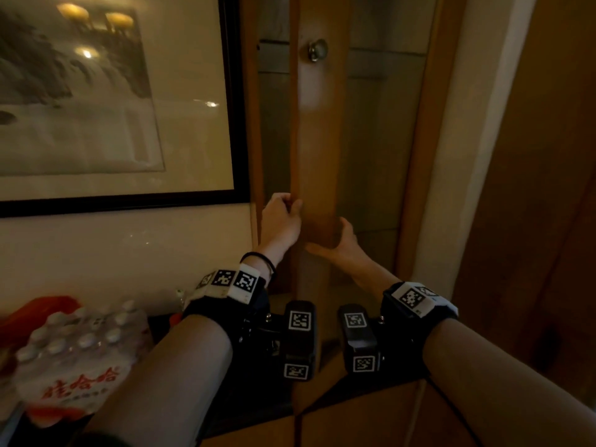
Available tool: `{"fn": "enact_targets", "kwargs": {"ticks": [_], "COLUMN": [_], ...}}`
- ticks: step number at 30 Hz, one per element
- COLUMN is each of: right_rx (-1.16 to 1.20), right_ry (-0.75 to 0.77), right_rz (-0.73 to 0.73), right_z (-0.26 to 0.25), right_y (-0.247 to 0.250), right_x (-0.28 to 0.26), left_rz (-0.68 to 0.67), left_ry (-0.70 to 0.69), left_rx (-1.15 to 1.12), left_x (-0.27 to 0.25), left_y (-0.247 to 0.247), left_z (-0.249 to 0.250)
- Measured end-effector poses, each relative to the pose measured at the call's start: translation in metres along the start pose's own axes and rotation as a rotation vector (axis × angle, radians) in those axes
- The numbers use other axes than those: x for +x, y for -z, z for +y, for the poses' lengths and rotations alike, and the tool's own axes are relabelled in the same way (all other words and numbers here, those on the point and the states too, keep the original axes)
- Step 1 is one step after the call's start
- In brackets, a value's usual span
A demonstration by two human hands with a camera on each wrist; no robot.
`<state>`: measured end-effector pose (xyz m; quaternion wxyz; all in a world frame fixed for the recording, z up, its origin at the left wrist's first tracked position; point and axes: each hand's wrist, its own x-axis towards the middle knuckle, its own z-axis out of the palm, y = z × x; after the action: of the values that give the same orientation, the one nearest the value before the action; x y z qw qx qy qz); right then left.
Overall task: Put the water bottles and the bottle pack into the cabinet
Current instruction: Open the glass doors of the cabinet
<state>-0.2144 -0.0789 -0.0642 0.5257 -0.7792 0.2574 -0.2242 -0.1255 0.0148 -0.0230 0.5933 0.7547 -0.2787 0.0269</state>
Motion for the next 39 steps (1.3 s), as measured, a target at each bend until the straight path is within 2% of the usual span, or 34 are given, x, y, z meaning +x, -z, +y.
{"fn": "enact_targets", "kwargs": {"ticks": [3, 8, 18, 22, 27, 29, 34, 39], "right_rx": [0.041, 0.056, -0.003, -0.027, -0.032, -0.022, 0.086, 0.162], "right_ry": [-0.017, 0.043, 0.062, 0.048, 0.051, 0.061, 0.116, 0.109], "right_rz": [-0.059, -0.129, -0.089, -0.03, -0.026, -0.035, -0.034, -0.096], "right_z": [0.004, 0.008, 0.021, 0.021, 0.027, 0.033, 0.057, 0.067], "right_y": [0.003, 0.01, 0.021, 0.039, 0.064, 0.071, 0.098, 0.143], "right_x": [0.001, 0.001, -0.022, -0.026, -0.035, -0.043, -0.053, -0.077], "left_rz": [0.025, 0.002, -0.027, -0.089, -0.106, -0.164, -0.433, -0.578], "left_ry": [-0.003, -0.021, -0.109, -0.146, -0.24, -0.274, -0.402, -0.343], "left_rx": [0.031, 0.068, 0.175, 0.232, 0.227, 0.25, 0.383, 0.158], "left_x": [-0.001, -0.004, -0.035, -0.05, -0.075, -0.082, -0.091, -0.114], "left_y": [-0.002, -0.004, -0.014, -0.016, -0.023, -0.023, -0.029, -0.065], "left_z": [0.001, 0.001, 0.014, 0.025, 0.036, 0.044, 0.074, 0.085]}}
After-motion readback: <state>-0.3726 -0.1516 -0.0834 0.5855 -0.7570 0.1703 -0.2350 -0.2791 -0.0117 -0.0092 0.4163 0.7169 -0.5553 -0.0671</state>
